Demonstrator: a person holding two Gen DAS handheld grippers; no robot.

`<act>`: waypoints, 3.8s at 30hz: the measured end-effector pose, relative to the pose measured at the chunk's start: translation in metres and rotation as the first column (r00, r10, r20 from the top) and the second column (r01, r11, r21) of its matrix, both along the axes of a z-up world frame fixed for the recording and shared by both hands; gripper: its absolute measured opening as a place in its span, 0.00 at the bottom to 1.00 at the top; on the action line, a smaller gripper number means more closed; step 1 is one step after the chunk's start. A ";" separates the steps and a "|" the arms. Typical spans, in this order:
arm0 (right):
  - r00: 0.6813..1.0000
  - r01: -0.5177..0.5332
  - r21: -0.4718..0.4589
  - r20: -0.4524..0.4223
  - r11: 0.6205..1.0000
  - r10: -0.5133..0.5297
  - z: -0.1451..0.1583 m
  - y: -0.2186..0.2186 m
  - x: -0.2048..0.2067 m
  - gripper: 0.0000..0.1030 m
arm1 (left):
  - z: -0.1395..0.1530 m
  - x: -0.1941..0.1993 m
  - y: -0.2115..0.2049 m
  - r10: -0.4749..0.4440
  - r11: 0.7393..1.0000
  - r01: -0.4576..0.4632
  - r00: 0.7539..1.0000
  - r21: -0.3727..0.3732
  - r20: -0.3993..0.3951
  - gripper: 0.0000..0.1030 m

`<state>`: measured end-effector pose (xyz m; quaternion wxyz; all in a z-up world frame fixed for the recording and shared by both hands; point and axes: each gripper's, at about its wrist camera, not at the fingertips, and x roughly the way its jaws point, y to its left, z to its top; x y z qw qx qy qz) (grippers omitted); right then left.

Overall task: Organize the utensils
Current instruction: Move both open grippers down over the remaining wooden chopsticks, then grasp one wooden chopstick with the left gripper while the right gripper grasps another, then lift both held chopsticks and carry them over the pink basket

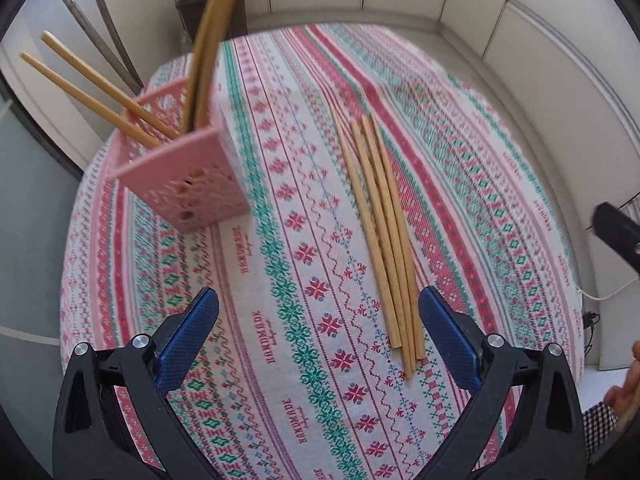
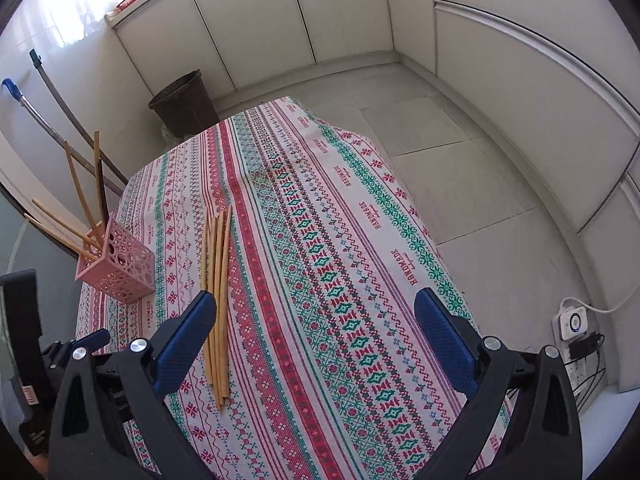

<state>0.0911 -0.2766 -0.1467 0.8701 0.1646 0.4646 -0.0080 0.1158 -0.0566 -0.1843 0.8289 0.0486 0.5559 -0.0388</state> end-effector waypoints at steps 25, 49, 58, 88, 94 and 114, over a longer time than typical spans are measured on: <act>0.997 0.017 0.113 -0.070 0.993 -0.009 -0.016 -0.016 0.007 0.94 | -0.061 0.010 -0.029 -0.045 0.999 0.044 0.976 -0.009 -0.215 0.33; 0.995 0.021 0.142 -0.096 0.990 -0.007 -0.024 -0.009 0.014 0.94 | -0.066 0.001 -0.020 -0.101 0.994 0.093 0.979 -0.053 -0.178 0.15; 0.996 0.027 0.177 -0.084 0.984 -0.013 -0.028 0.004 0.039 0.94 | -0.016 -0.020 -0.034 -0.126 0.989 0.133 0.986 -0.058 0.109 0.07; 0.960 -0.064 0.063 -0.269 0.996 0.078 -0.092 0.089 0.184 0.33 | 0.155 -0.089 0.050 -0.143 0.939 0.291 0.815 -0.182 0.562 0.06; 0.973 -0.156 -0.147 -0.196 0.977 0.126 -0.094 0.121 0.183 0.27 | 0.158 -0.090 0.050 -0.124 0.944 0.271 0.820 -0.189 0.559 0.06; 0.970 -0.194 0.169 0.183 0.966 0.163 0.051 0.027 0.062 0.05 | 0.182 -0.099 0.080 0.007 0.945 0.184 0.814 -0.270 0.581 0.06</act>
